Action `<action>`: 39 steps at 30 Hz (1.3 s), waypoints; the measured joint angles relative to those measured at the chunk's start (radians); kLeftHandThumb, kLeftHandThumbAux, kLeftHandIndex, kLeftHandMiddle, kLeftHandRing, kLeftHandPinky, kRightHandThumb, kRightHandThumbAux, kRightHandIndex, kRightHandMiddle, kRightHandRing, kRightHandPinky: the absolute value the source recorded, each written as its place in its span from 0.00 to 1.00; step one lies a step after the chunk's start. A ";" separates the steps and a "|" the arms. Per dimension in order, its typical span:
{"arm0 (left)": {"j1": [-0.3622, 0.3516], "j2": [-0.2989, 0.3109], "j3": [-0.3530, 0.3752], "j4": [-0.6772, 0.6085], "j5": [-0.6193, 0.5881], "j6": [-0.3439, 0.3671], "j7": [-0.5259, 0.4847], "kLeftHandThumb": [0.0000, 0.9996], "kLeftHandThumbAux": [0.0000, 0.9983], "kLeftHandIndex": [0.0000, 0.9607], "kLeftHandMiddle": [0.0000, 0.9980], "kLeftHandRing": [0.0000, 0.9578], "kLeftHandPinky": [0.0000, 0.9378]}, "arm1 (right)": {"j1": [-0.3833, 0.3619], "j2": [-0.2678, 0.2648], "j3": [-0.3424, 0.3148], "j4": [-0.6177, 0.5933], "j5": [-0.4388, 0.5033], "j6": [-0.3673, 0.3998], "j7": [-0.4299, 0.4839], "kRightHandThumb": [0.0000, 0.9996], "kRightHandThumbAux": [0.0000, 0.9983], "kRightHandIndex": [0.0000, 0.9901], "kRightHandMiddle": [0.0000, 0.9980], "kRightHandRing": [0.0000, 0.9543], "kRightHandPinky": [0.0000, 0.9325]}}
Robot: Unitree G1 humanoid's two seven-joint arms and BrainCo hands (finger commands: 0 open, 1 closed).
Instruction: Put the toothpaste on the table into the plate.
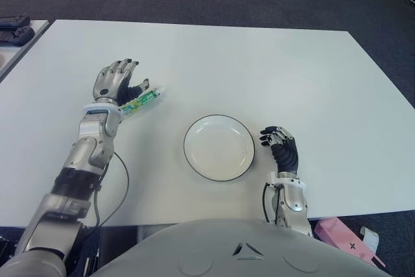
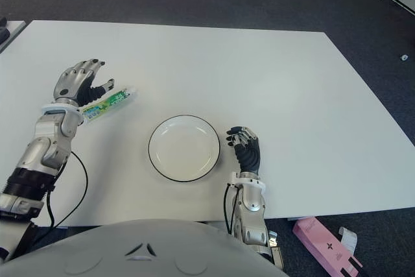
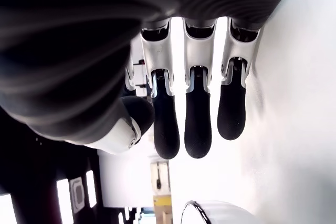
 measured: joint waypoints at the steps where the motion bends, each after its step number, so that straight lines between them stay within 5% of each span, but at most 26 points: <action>1: -0.010 0.007 -0.014 0.019 0.005 -0.007 0.003 0.45 0.15 0.00 0.00 0.00 0.00 | 0.000 0.000 0.000 0.001 -0.002 -0.002 0.000 0.71 0.73 0.43 0.50 0.54 0.54; 20: -0.132 0.115 -0.165 0.202 0.010 -0.171 -0.018 0.42 0.14 0.00 0.00 0.00 0.00 | -0.001 0.000 -0.001 0.010 -0.003 -0.013 -0.004 0.71 0.73 0.43 0.50 0.54 0.55; 31: -0.173 0.168 -0.219 0.264 -0.076 -0.343 -0.208 0.42 0.14 0.00 0.00 0.00 0.00 | -0.001 0.000 -0.004 0.011 0.004 -0.016 0.001 0.71 0.73 0.43 0.50 0.55 0.56; 39: -0.190 0.199 -0.235 0.277 -0.099 -0.381 -0.289 0.44 0.16 0.00 0.00 0.00 0.00 | 0.000 0.000 -0.005 0.012 0.004 -0.017 0.001 0.71 0.73 0.43 0.50 0.55 0.56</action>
